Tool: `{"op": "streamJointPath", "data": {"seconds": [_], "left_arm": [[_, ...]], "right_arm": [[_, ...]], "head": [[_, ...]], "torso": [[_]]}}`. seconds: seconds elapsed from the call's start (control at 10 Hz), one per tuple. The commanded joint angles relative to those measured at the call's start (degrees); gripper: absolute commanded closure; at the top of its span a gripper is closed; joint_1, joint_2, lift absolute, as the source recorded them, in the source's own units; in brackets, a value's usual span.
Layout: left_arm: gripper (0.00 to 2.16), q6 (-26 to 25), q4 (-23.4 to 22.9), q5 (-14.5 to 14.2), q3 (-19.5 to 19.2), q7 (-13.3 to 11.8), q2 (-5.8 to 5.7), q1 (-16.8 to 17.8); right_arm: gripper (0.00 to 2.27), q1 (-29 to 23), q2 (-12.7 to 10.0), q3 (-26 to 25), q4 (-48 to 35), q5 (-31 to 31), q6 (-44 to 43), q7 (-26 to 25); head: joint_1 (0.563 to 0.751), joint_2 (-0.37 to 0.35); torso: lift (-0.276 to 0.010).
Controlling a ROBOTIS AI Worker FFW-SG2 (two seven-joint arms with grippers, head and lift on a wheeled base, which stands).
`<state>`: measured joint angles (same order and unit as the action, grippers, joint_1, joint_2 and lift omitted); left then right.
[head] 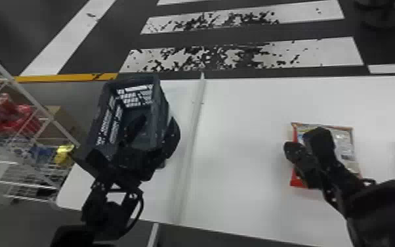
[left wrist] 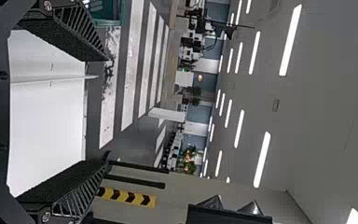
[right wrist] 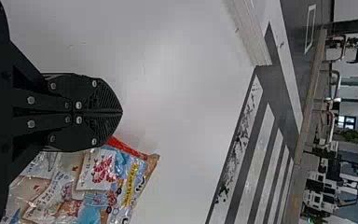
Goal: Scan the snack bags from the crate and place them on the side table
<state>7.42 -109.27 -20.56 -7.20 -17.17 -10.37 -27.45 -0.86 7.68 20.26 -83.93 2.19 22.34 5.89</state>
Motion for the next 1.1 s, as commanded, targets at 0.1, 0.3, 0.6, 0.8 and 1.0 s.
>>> {"op": "streamJointPath", "data": {"seconds": [0.1,0.3,0.6,0.8,1.0], "left_arm": [[0.09,0.00,0.11,-0.01,0.09,-0.06,0.00,0.02],[0.09,0.00,0.20,0.08,0.17,-0.15,0.09,0.11],[0.09,0.00,0.46,-0.01,0.61,-0.15,0.09,0.38],[0.09,0.00,0.55,-0.01,0.79,-0.15,0.09,0.46],[0.09,0.00,0.55,-0.01,0.79,-0.24,0.00,0.38]], "right_arm": [[2.24,-0.46,1.19,-0.84,-0.54,-0.17,0.12,0.09],[2.24,-2.84,1.72,-1.46,-3.97,-0.70,0.30,0.70],[2.24,-6.09,2.69,-2.69,-8.36,-1.40,1.53,1.49],[2.24,-5.91,2.86,-3.04,-8.01,-1.23,1.70,1.49],[2.24,-5.65,3.30,-3.39,-7.39,-1.23,1.88,1.49]], "head": [[0.695,0.205],[0.695,0.192],[0.695,0.190],[0.695,0.181],[0.695,0.174]], "torso": [[-0.081],[-0.081],[-0.081],[-0.081],[-0.081]]}}
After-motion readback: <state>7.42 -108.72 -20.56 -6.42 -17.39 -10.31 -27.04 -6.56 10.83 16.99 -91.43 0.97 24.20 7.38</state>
